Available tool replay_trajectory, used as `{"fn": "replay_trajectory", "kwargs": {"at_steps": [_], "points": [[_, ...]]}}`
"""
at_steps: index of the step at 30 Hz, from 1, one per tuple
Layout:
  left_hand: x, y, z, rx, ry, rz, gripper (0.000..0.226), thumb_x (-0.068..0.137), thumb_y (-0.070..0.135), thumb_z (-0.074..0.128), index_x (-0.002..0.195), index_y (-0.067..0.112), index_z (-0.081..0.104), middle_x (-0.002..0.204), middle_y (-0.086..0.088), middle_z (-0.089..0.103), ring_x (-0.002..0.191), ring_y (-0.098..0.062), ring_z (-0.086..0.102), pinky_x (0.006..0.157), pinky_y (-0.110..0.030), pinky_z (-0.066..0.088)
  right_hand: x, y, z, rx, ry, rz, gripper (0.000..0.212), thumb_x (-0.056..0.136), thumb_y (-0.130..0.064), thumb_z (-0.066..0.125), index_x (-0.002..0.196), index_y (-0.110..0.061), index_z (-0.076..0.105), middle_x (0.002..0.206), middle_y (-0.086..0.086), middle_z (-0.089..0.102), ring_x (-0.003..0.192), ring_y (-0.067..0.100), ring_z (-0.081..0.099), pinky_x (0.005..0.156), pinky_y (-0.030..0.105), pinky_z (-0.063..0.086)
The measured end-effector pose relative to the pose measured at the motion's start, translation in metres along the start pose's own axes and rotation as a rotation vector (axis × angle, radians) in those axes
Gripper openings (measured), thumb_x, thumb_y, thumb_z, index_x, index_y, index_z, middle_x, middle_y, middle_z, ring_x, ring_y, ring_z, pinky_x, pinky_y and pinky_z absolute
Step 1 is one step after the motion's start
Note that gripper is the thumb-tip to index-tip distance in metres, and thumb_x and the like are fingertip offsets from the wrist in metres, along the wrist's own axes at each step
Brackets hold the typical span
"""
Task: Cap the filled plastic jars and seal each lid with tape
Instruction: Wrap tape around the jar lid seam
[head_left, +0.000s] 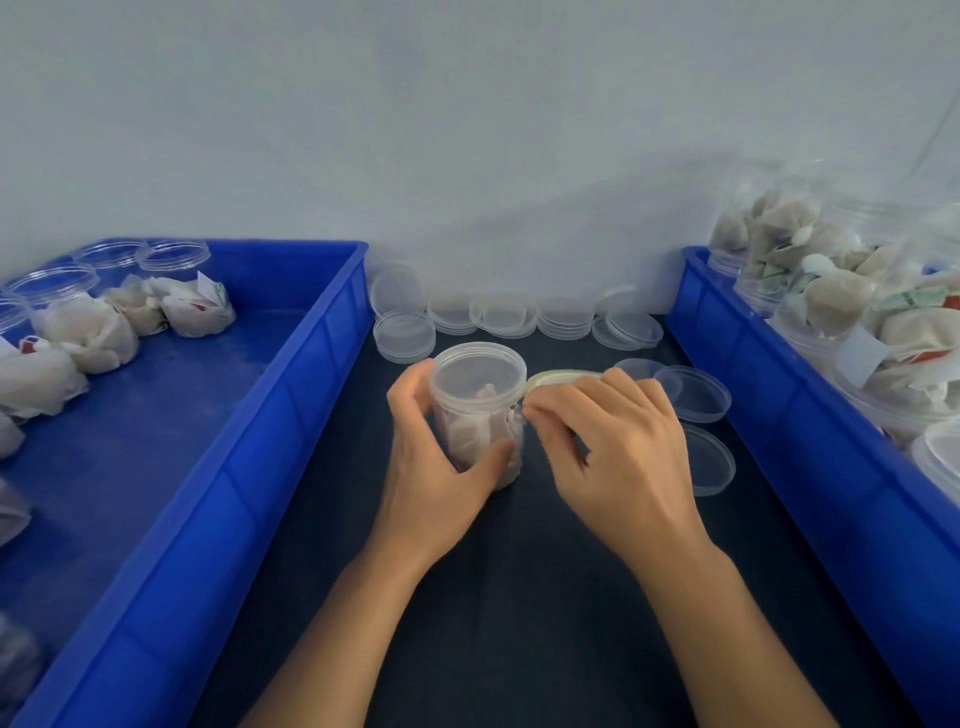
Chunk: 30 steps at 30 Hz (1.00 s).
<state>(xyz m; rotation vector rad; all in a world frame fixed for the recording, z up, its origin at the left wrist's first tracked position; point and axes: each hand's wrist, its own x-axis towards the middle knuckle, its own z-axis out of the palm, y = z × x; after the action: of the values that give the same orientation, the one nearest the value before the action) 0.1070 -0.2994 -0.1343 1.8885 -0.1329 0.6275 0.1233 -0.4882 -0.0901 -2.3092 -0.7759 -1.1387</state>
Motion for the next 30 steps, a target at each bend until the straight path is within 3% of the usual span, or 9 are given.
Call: {"fn": "replay_trajectory", "kwargs": {"at_steps": [3,7,12,15,19,23,28,30], "points": [[0.002,0.002,-0.002,0.033,-0.011,0.027,0.091,0.085,0.040,0.087,0.156,0.050,0.031,0.147,0.026,0.053,0.139,-0.005,0.054,0.108,-0.041,0.054,0.000,0.000,-0.002,0.012,0.000,0.039,0.012,0.101,-0.019,0.068,0.092,-0.021,0.075,0.080,-0.011,0.066,0.069,0.019,0.048,0.066,0.044,0.041],[-0.001,0.014,0.000,0.078,-0.006,0.025,0.099,0.087,0.062,0.072,0.165,0.054,0.011,0.150,0.028,0.048,0.138,0.003,0.050,0.105,-0.025,0.046,0.001,0.001,-0.005,0.041,-0.020,0.092,0.010,0.101,-0.021,0.068,0.094,-0.022,0.075,0.072,-0.010,0.059,0.067,0.019,0.046,0.065,0.046,0.041],[-0.003,0.022,0.010,0.113,0.018,0.026,0.101,0.088,0.055,0.066,0.166,0.050,0.002,0.130,0.047,0.038,0.125,0.022,0.043,0.094,-0.008,0.038,0.002,-0.001,-0.005,0.050,-0.062,0.139,0.008,0.100,-0.022,0.068,0.094,-0.024,0.073,0.071,-0.011,0.060,0.067,0.016,0.047,0.065,0.044,0.042],[-0.004,0.022,0.014,0.096,0.001,0.021,0.104,0.089,0.046,0.069,0.166,0.048,0.000,0.131,0.041,0.037,0.122,0.015,0.049,0.091,-0.010,0.041,0.001,0.000,-0.006,0.051,-0.077,0.166,0.007,0.100,-0.027,0.068,0.095,-0.025,0.072,0.073,-0.013,0.062,0.069,0.016,0.049,0.067,0.043,0.043],[-0.004,0.019,0.015,0.080,-0.008,0.018,0.103,0.090,0.042,0.070,0.167,0.046,0.002,0.127,0.055,0.030,0.120,0.016,0.047,0.092,0.002,0.037,0.001,-0.002,-0.005,0.064,-0.064,0.185,0.007,0.100,-0.029,0.070,0.094,-0.025,0.072,0.072,-0.014,0.061,0.070,0.014,0.050,0.067,0.042,0.044],[-0.004,0.020,0.014,0.057,-0.009,0.015,0.098,0.090,0.048,0.067,0.166,0.049,0.004,0.130,0.050,0.033,0.124,0.017,0.046,0.089,-0.001,0.039,0.001,-0.004,-0.006,0.071,-0.050,0.196,0.011,0.099,-0.034,0.071,0.093,-0.025,0.071,0.073,-0.013,0.062,0.070,0.014,0.051,0.065,0.042,0.045],[-0.005,0.024,0.014,0.024,0.003,0.016,0.093,0.088,0.066,0.064,0.165,0.047,0.016,0.148,0.036,0.035,0.140,0.009,0.042,0.102,-0.016,0.041,0.001,-0.008,-0.006,0.057,-0.034,0.215,0.022,0.099,-0.045,0.067,0.093,-0.024,0.072,0.073,-0.013,0.063,0.072,0.013,0.052,0.066,0.041,0.044],[-0.005,0.026,0.014,0.042,0.019,0.005,0.092,0.086,0.074,0.064,0.163,0.047,0.021,0.151,0.033,0.037,0.139,0.009,0.043,0.101,-0.017,0.042,0.002,-0.009,-0.007,0.048,-0.025,0.208,0.023,0.098,-0.045,0.066,0.092,-0.023,0.072,0.073,-0.013,0.063,0.072,0.014,0.052,0.066,0.041,0.044]]}}
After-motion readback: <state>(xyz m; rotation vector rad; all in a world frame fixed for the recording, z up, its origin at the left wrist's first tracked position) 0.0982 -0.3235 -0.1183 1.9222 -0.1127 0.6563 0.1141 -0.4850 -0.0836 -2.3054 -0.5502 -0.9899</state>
